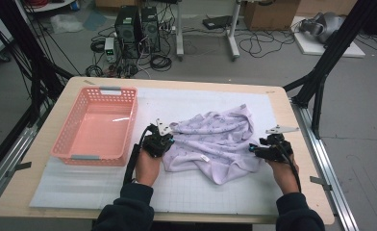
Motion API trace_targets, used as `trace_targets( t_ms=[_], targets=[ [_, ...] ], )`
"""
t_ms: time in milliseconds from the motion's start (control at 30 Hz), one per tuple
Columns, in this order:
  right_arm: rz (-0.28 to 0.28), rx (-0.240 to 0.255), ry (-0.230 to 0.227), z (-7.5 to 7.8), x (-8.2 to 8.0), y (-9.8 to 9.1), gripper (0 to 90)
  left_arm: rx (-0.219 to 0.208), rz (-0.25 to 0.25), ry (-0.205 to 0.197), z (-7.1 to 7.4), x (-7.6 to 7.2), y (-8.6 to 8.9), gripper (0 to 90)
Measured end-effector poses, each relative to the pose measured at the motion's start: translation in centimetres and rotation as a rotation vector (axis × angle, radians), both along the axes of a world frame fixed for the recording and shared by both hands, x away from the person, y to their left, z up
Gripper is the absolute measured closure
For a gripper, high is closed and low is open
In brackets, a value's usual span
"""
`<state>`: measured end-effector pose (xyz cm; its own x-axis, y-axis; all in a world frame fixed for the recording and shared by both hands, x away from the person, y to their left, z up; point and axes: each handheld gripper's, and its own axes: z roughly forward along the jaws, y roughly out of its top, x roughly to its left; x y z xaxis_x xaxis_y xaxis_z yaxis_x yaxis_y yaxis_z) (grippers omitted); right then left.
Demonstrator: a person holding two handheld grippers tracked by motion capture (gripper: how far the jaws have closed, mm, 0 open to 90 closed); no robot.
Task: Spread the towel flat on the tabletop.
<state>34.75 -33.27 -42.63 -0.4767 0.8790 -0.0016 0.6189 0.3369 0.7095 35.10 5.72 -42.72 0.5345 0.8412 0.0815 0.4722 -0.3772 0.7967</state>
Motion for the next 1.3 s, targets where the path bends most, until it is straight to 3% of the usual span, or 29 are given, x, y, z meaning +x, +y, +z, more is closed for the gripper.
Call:
trace_targets(
  t_ms=[100,133,200,233,300,400,600,767,967,1100,1200,1267,1300],
  targets=[
    [-0.013,-0.044,0.051,-1.2,0.6,0.6,52.5,-0.012,-0.009,0.002,0.1,-0.1,0.2,72.8],
    [-0.018,-0.010,0.051,-1.3,0.6,0.5,58.6,-0.029,-0.011,0.006,0.2,-0.1,0.3,69.0],
    [0.012,0.007,0.063,-1.2,0.7,0.1,84.8,-0.047,-0.022,0.006,0.3,-0.2,0.5,64.2],
    [0.013,-0.019,0.056,-1.0,0.6,0.0,85.6,-0.056,-0.029,0.005,0.4,-0.3,0.5,63.1],
    [-0.056,-0.084,0.024,-0.9,0.6,-0.5,85.9,-0.069,-0.047,0.004,0.6,-0.4,0.6,60.8],
    [-0.162,-0.055,0.005,-1.0,0.5,-1.9,83.3,-0.091,-0.087,0.012,0.8,-0.7,0.6,59.8],
    [-0.181,-0.001,-0.037,-0.8,-0.4,-2.3,59.4,-0.142,-0.186,0.016,1.2,-1.5,-0.1,58.7],
    [-0.158,0.043,-0.063,0.1,-1.7,-2.5,54.4,-0.206,-0.255,0.067,1.0,-1.8,-1.7,56.3],
    [-0.097,0.057,-0.065,0.6,-3.2,-1.8,52.2,-0.145,-0.286,0.121,0.1,-2.0,-4.3,51.5],
    [-0.057,0.045,-0.062,0.7,-4.0,-1.3,51.7,-0.054,-0.291,0.138,-0.8,-2.5,-5.7,53.1],
    [-0.036,0.038,-0.059,0.7,-4.9,-1.2,51.3,-0.023,-0.308,0.096,-1.1,-3.4,-6.1,65.2],
    [-0.028,0.035,-0.060,0.7,-5.5,-1.3,50.9,0.003,-0.326,0.071,-1.3,-4.2,-6.3,82.2],
    [-0.026,0.035,-0.059,0.7,-5.8,-1.4,50.8,0.011,-0.323,0.053,-1.3,-4.6,-6.3,84.9]
  ],
)
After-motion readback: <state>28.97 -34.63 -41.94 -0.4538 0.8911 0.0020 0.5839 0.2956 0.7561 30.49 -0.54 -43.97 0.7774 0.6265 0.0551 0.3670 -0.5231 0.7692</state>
